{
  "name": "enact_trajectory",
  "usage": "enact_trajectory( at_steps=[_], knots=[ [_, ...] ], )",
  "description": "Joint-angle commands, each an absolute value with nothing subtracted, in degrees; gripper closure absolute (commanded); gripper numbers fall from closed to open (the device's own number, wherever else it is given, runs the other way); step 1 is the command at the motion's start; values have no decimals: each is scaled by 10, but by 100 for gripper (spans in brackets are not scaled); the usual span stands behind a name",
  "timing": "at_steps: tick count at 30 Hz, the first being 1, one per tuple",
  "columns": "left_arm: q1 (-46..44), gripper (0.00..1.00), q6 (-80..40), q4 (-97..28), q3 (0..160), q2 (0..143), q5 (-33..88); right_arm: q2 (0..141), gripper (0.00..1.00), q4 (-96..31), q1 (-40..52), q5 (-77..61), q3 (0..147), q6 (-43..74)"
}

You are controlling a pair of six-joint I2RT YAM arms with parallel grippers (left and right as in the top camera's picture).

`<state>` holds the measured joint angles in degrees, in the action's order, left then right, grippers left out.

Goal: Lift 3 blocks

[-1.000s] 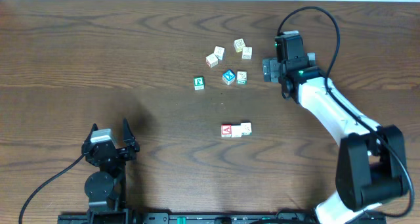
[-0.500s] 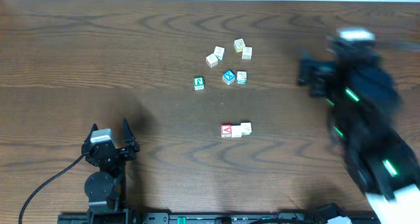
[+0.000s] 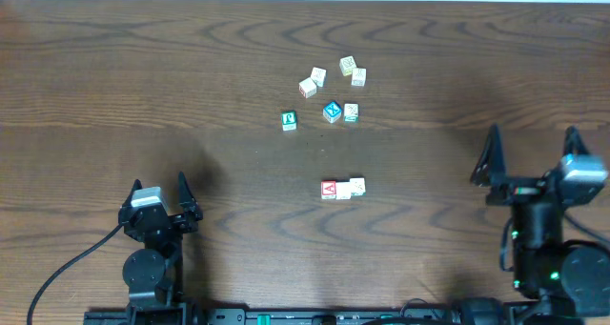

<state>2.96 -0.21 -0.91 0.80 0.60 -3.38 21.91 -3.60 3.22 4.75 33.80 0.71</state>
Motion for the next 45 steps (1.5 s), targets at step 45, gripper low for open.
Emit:
enact_trajectory(
  at_steps=[45],
  knots=[
    [31, 24, -7, -38, 2, 3, -51, 2, 1, -44, -18, 17, 3, 51]
  ],
)
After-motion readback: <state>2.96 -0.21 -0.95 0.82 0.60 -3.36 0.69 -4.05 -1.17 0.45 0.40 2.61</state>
